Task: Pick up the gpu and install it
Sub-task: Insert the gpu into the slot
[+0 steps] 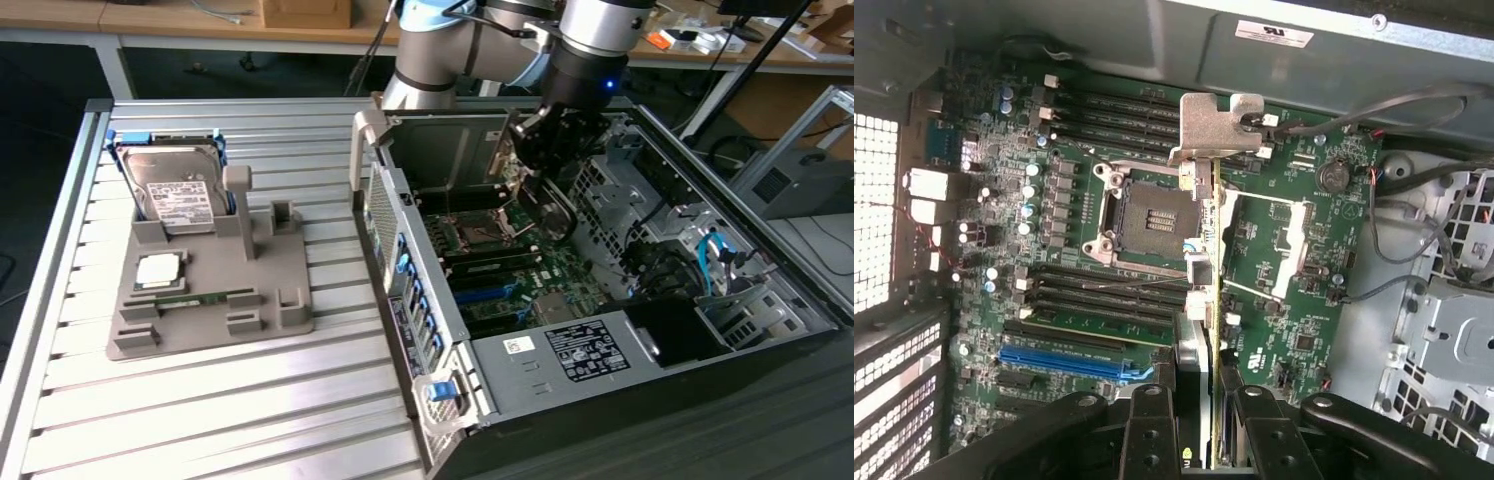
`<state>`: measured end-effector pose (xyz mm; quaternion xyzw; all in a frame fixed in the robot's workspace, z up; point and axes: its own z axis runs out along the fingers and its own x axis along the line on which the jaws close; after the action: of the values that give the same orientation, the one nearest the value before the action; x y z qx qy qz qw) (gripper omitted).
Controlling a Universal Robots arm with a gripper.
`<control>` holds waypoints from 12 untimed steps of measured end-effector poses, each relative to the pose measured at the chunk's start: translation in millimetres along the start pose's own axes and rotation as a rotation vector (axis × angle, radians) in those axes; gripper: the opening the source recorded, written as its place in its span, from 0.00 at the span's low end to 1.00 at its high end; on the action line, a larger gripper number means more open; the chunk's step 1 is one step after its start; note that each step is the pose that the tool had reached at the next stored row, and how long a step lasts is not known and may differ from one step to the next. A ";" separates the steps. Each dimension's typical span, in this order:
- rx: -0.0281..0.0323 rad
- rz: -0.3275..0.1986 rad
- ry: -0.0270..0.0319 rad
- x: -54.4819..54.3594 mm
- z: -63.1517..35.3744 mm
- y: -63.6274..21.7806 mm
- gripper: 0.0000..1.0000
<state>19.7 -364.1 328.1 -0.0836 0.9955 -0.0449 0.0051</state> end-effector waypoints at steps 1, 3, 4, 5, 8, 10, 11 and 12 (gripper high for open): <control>0.0000 -0.006 -0.0006 0.0 0.0 0.0 0.27; -0.0001 -0.018 -0.0017 0.0 0.0 0.0 0.27; -0.0001 -0.024 -0.0022 0.0 0.0 0.0 0.27; 0.0000 -0.027 -0.0025 0.0 0.0 0.0 0.27; -0.0001 -0.040 -0.0037 0.0 0.0 0.0 0.27; -0.0001 -0.050 -0.0045 0.0 0.0 0.0 0.27; -0.0002 -0.055 -0.0050 0.0 0.0 0.0 0.27; -0.0001 -0.059 -0.0054 0.0 0.0 0.0 0.27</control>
<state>19.7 -364.1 328.1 -0.1132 0.9925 -0.0448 0.0064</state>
